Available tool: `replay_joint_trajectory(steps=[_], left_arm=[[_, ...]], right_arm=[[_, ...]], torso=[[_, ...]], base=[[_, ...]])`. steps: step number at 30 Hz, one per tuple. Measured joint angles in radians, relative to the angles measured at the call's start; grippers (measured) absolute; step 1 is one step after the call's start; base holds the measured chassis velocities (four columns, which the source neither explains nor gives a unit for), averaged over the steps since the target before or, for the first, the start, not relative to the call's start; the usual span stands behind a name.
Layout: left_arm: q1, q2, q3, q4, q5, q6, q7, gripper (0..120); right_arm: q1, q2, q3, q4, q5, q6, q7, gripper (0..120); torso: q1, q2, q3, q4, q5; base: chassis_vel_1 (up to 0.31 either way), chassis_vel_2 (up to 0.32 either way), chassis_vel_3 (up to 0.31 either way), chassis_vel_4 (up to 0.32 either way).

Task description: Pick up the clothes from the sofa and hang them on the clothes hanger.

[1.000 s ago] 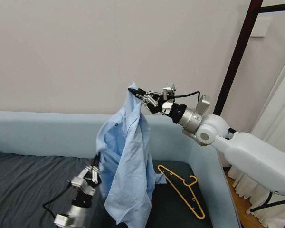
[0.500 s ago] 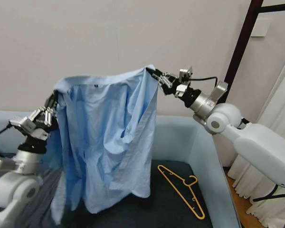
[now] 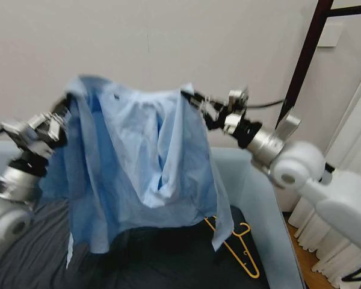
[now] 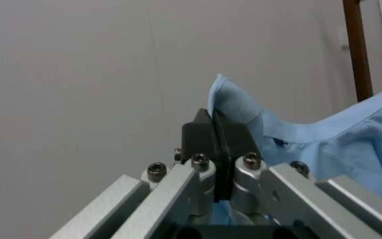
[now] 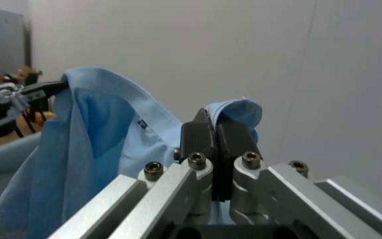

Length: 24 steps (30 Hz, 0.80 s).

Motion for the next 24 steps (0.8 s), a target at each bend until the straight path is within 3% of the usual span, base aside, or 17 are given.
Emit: replay_joint_trajectory(steps=[5,11,15,24], left_arm=[[0.026,-0.046,0.033,0.018,0.003,0.112,0.053,0],[0.029,-0.055,0.041,0.022,-0.012,0.164,0.066,0],[0.033,-0.068,0.024,0.014,-0.012,0.162,0.075,0],[0.006,-0.079,-0.031,-0.031,-0.048,0.063,0.098,0]], right_arm=[[-0.229,0.012,0.065,-0.002,-0.07,0.005,0.016,0],[-0.317,0.028,0.12,-0.011,-0.066,0.043,-0.022,0],[-0.359,0.036,0.143,-0.011,-0.08,0.065,-0.045,0],[-0.358,0.049,0.177,-0.004,-0.08,0.099,-0.081,0]], torso=[[0.0,0.0,0.0,-0.0006,0.0003],[0.0,0.0,0.0,-0.0002,0.0001],[0.0,0.0,0.0,-0.0002,-0.0001],[0.0,0.0,0.0,-0.0001,-0.0001]], base=[[0.0,0.0,0.0,0.0],[0.0,0.0,0.0,0.0],[0.0,0.0,0.0,0.0],[0.0,0.0,0.0,0.0]])
